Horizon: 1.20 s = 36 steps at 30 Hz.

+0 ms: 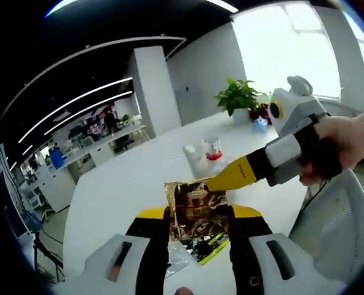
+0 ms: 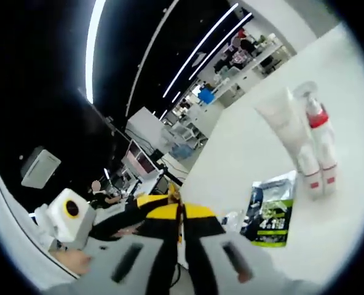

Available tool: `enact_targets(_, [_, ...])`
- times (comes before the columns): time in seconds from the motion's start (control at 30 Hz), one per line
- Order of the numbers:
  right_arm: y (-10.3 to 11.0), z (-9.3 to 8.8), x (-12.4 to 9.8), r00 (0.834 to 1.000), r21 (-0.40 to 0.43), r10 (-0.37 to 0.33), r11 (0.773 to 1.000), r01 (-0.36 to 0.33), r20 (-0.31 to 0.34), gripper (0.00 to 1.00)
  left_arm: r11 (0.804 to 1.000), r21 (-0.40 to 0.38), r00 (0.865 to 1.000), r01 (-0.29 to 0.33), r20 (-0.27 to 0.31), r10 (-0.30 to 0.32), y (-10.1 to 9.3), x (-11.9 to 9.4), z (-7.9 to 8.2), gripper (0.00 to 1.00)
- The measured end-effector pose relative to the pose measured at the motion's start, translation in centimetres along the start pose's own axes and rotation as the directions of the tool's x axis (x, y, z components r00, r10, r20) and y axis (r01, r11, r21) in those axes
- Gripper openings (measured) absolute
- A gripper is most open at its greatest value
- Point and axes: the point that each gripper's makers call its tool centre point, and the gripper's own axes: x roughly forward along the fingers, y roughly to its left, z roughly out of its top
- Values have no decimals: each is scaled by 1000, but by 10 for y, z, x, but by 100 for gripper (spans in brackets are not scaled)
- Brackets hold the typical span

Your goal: Arrange the skincare products in the storage area until every visible bottle or jar stands upright without overlapping.

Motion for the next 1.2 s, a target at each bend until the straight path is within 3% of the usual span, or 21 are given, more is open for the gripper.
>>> enact_targets(0.3, [-9,0,0,1000,12,-27,1000,27,-5,1,998,-44,998,54,-24,-56,-1,7,-7,38])
enact_targets(0.47, [-16,5,1,999,-4,-42,999,42,-13,1,971,-193,988,139,-40,-149,-1,7,-20,47])
enact_targets(0.53, [-20,5,2,999,-10,-44,999,43,-24,1,940,-280,974,194,-56,-218,-2,7,-28,47])
enact_targets(0.6, [-20,5,4,999,-17,-39,999,39,-36,1,925,-319,970,208,-52,-236,5,8,-32,48])
enact_targets(0.67, [-20,4,8,998,-37,-39,999,37,-51,1,883,-396,959,252,-21,-283,10,8,-33,45])
enact_targets(0.7, [-20,3,9,998,-45,-37,998,34,-59,1,835,-468,948,288,16,-318,11,8,-31,44])
enact_targets(0.73, [-19,2,12,997,-57,-32,998,28,-70,1,816,-494,943,302,31,-331,11,8,-30,43])
enact_targets(0.77, [-19,2,13,997,-62,-30,998,25,-75,1,757,-563,932,332,73,-355,13,8,-28,42])
enact_targets(0.8, [-19,1,16,996,-65,-25,998,20,-83,1,734,-586,926,344,79,-370,15,8,-30,41])
enact_targets(0.87, [-19,0,20,996,-63,-17,998,12,-92,1,753,-562,926,344,71,-370,23,12,-37,36])
enact_targets(0.97, [-20,-1,27,994,-65,-11,998,4,-106,1,727,-592,920,348,66,-387,28,17,-45,28])
enact_targets(1.0, [-21,-1,28,994,-66,-11,998,3,-110,1,692,-633,921,348,93,-378,31,20,-43,28])
enact_targets(1.03, [-22,-2,31,993,-68,-11,998,3,-116,1,679,-650,925,340,102,-366,34,21,-43,25])
enact_targets(1.2, [-27,-3,41,992,-68,-11,998,2,-127,1,668,-657,919,349,99,-382,39,28,-53,8])
